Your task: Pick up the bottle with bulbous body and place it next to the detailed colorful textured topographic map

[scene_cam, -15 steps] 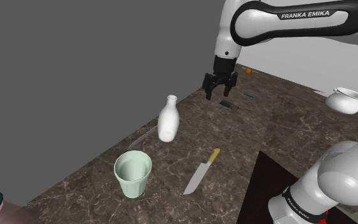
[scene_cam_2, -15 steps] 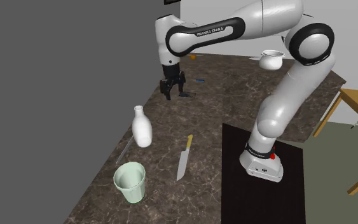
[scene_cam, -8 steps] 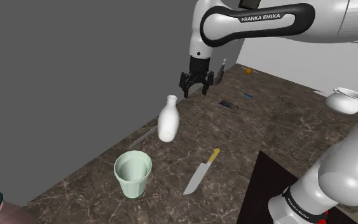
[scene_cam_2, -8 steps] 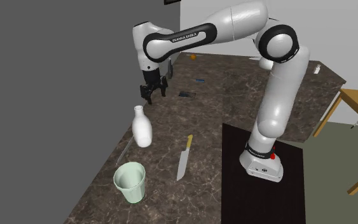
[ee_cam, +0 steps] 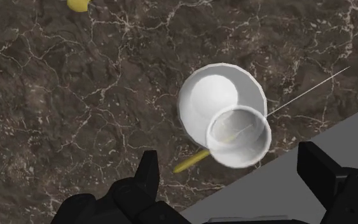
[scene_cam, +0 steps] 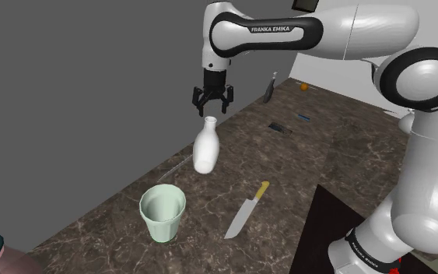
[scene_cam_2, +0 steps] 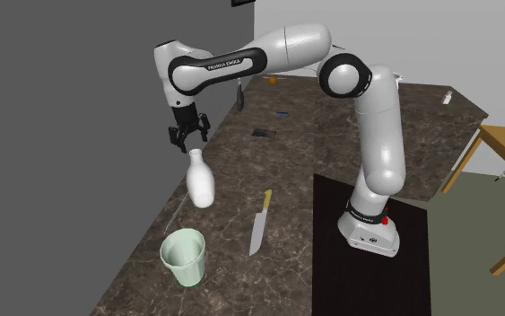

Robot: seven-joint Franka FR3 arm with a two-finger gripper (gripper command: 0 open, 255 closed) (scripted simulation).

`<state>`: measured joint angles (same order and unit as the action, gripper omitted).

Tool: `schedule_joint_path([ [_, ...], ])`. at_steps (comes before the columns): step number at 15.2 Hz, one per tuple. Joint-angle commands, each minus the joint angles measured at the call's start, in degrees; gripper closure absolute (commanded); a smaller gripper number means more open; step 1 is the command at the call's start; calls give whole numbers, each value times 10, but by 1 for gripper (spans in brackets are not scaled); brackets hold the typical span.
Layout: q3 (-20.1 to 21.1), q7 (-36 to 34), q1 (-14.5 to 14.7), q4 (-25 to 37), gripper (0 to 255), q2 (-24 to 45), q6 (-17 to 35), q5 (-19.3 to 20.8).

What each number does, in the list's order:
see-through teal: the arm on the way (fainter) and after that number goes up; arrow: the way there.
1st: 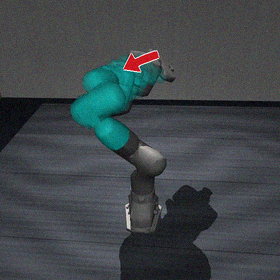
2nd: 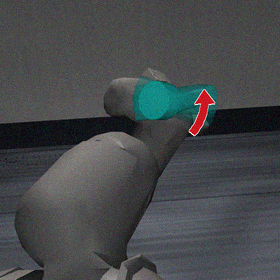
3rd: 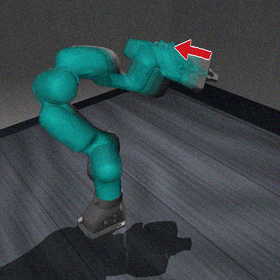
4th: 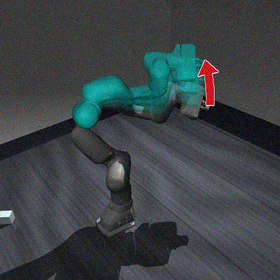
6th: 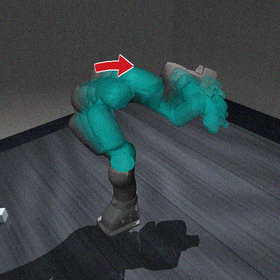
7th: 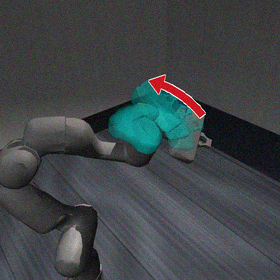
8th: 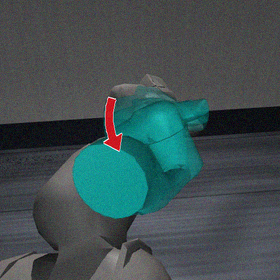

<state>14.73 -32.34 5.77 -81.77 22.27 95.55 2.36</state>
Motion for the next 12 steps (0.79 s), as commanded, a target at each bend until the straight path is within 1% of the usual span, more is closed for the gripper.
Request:
schedule_joint_path([
  [1,-1,-7,8,32,0,32,0,7],
  [7,-1,-8,6,-21,0,28,48,6],
  [12,-1,-8,6,-26,0,27,53,6],
])
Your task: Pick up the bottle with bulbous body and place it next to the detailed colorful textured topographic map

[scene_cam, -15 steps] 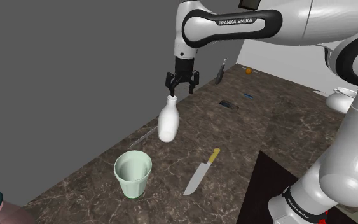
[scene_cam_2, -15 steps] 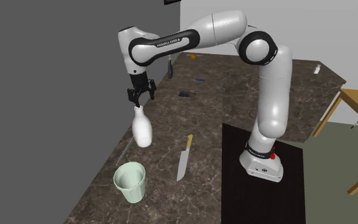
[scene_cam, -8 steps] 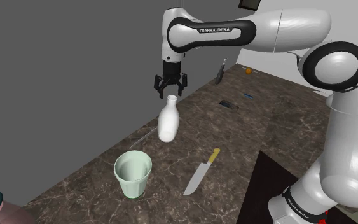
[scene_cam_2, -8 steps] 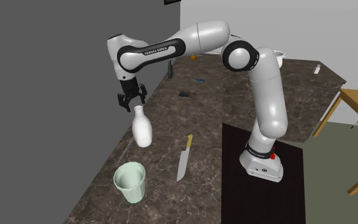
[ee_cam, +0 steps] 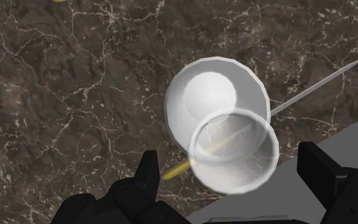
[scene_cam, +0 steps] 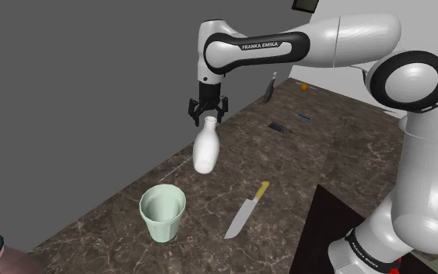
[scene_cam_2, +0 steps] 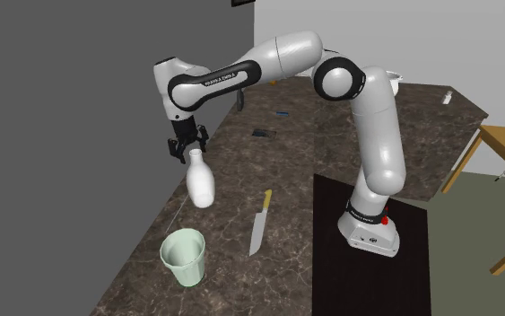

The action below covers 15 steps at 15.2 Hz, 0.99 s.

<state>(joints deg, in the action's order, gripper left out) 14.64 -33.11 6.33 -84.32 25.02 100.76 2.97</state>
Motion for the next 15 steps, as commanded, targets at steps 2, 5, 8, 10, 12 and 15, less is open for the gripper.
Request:
schedule_joint_path([
  [2,0,0,0,-1,0,0,1,0],
  [5,0,0,0,-1,255,0,0,0],
  [8,0,0,0,0,255,0,0,0],
  [10,0,0,0,0,255,0,0,0],
  [12,0,0,0,-1,255,0,0,0],
  [15,0,0,0,5,255,-1,-7,0],
])
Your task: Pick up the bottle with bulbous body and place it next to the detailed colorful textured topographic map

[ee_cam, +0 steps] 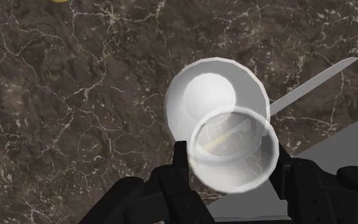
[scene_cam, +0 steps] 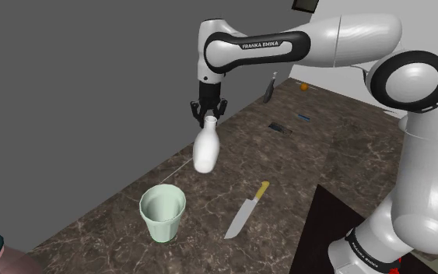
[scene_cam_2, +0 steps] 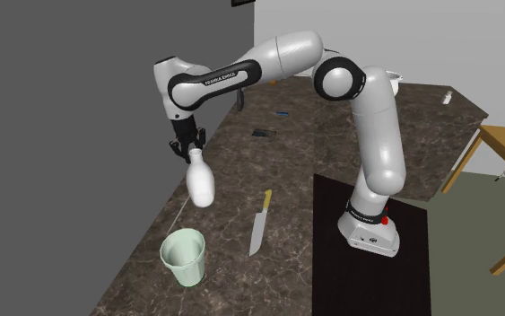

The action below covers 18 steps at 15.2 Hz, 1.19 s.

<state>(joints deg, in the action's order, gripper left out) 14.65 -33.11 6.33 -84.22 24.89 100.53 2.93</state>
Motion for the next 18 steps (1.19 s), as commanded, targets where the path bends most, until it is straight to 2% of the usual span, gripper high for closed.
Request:
schedule_joint_path([
  [1,0,0,0,10,255,-1,-11,0],
  [14,2,-2,5,108,255,-2,-109,-1],
  [18,-9,45,-35,14,255,-67,-81,-14],
])
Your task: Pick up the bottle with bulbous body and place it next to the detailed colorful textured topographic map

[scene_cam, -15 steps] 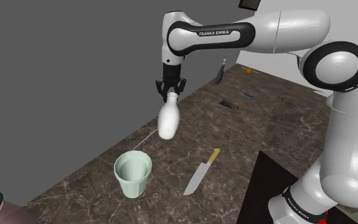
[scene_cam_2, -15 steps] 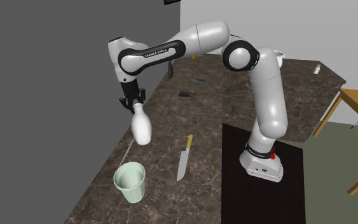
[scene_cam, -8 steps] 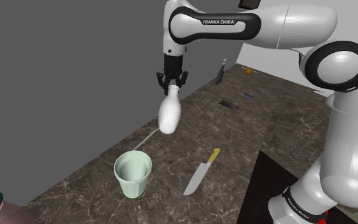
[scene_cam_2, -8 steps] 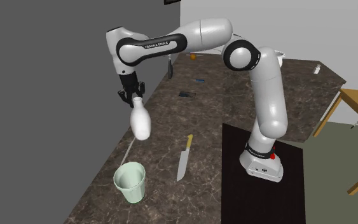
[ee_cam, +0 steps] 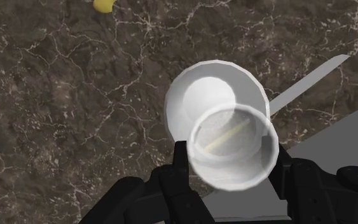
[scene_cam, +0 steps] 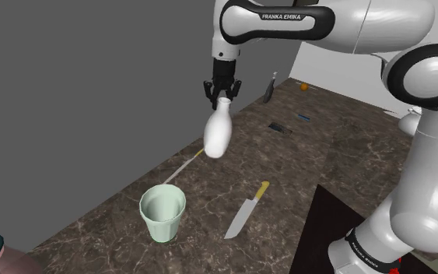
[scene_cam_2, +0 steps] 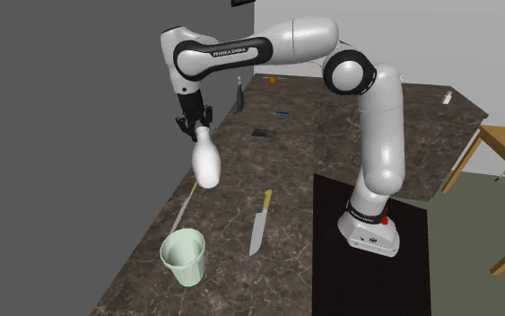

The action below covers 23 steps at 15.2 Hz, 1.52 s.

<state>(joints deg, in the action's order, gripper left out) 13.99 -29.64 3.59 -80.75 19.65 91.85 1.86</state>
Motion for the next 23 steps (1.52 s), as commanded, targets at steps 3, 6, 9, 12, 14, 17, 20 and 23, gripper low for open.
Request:
schedule_joint_path([
  [3,-14,47,-35,-76,255,-55,21,-10],
  [6,-27,84,-60,-121,255,-90,32,-14],
  [9,-43,123,-83,-159,255,-119,40,-16],
  [12,-60,162,-105,-189,255,-143,47,-16],
  [14,-72,188,-119,-206,255,-157,50,-15],
  [17,-90,227,-140,-226,255,-172,54,-12],
  [20,-110,266,-161,-239,255,-183,57,-7],
  [23,-130,305,-181,-246,255,-189,59,-2],
])
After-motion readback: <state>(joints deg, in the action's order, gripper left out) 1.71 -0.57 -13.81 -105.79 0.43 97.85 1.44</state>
